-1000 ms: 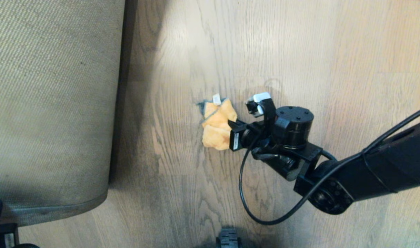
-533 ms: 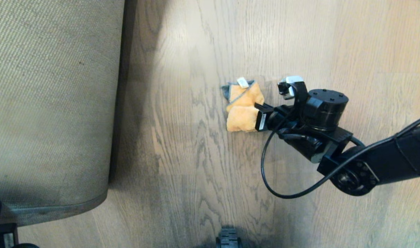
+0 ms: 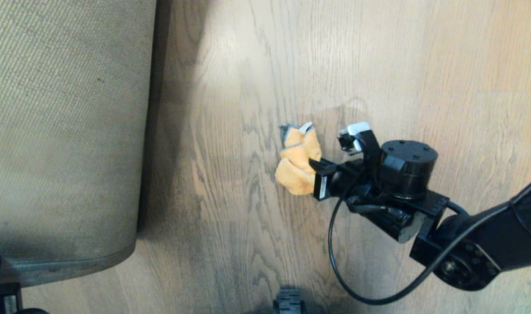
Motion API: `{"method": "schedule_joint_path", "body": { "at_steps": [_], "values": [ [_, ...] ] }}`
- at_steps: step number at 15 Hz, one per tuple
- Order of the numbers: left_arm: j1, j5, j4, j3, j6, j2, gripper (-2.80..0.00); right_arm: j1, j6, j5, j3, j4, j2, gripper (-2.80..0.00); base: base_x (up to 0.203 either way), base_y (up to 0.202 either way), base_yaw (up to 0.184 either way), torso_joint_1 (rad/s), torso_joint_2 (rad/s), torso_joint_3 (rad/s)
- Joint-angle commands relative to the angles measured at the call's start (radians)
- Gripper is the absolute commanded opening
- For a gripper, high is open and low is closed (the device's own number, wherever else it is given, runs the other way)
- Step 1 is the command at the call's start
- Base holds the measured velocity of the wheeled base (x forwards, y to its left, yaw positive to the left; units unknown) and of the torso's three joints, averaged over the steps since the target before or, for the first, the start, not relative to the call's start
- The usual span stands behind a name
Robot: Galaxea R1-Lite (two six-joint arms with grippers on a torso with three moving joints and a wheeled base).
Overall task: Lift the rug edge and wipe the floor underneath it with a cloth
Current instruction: Wipe the floor under the carpet with a rag
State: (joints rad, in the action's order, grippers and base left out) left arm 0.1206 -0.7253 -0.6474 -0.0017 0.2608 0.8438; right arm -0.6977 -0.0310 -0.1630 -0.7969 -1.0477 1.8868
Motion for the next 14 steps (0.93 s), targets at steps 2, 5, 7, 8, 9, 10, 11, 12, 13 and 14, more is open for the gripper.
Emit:
{"method": "schedule_joint_path", "body": {
  "at_steps": [2,5,7,8,9,10,11,12,13,14],
  "values": [
    [-0.001,-0.003,-0.001,0.0,0.002,0.003,-2.8,-0.153,0.002,-0.003,0.079,-0.006,-0.025,-2.8,0.0,0.0,0.0,0.0,0.0,0.0],
    [-0.003,-0.003,0.0,0.0,0.002,0.003,-2.8,-0.331,0.003,-0.004,0.137,-0.006,-0.019,-2.8,0.0,0.0,0.0,0.0,0.0,0.0],
    [-0.003,-0.003,0.0,0.0,0.002,0.003,-2.8,-0.384,0.013,0.002,0.135,-0.007,0.035,-2.8,0.0,0.0,0.0,0.0,0.0,0.0],
    [-0.005,-0.003,0.004,0.0,0.001,0.002,-2.8,-0.387,0.019,0.01,0.113,-0.008,0.065,-2.8,0.0,0.0,0.0,0.0,0.0,0.0],
    [-0.01,-0.003,0.009,0.0,0.0,0.001,-2.8,-0.387,0.022,0.017,0.076,-0.007,0.097,-2.8,0.0,0.0,0.0,0.0,0.0,0.0],
    [-0.01,-0.005,0.012,0.0,0.0,0.001,-2.8,-0.382,0.021,0.02,0.036,-0.007,0.131,-2.8,0.0,0.0,0.0,0.0,0.0,0.0],
    [-0.01,-0.003,0.012,0.0,-0.003,0.001,-2.8,-0.373,0.021,0.021,-0.005,-0.007,0.161,-2.8,0.0,0.0,0.0,0.0,0.0,0.0],
    [-0.01,-0.004,0.014,0.0,-0.007,0.0,-2.8,-0.359,0.02,0.021,-0.052,-0.008,0.19,-2.8,0.0,0.0,0.0,0.0,0.0,0.0],
    [-0.01,-0.005,0.016,0.0,-0.011,0.0,-2.8,-0.343,0.02,0.022,-0.087,-0.008,0.217,-2.8,0.0,0.0,0.0,0.0,0.0,0.0],
    [-0.01,-0.005,0.023,0.0,-0.011,0.0,-2.8,-0.322,0.02,0.022,-0.123,-0.011,0.241,-2.8,0.0,0.0,0.0,0.0,0.0,0.0]
  ]
}}
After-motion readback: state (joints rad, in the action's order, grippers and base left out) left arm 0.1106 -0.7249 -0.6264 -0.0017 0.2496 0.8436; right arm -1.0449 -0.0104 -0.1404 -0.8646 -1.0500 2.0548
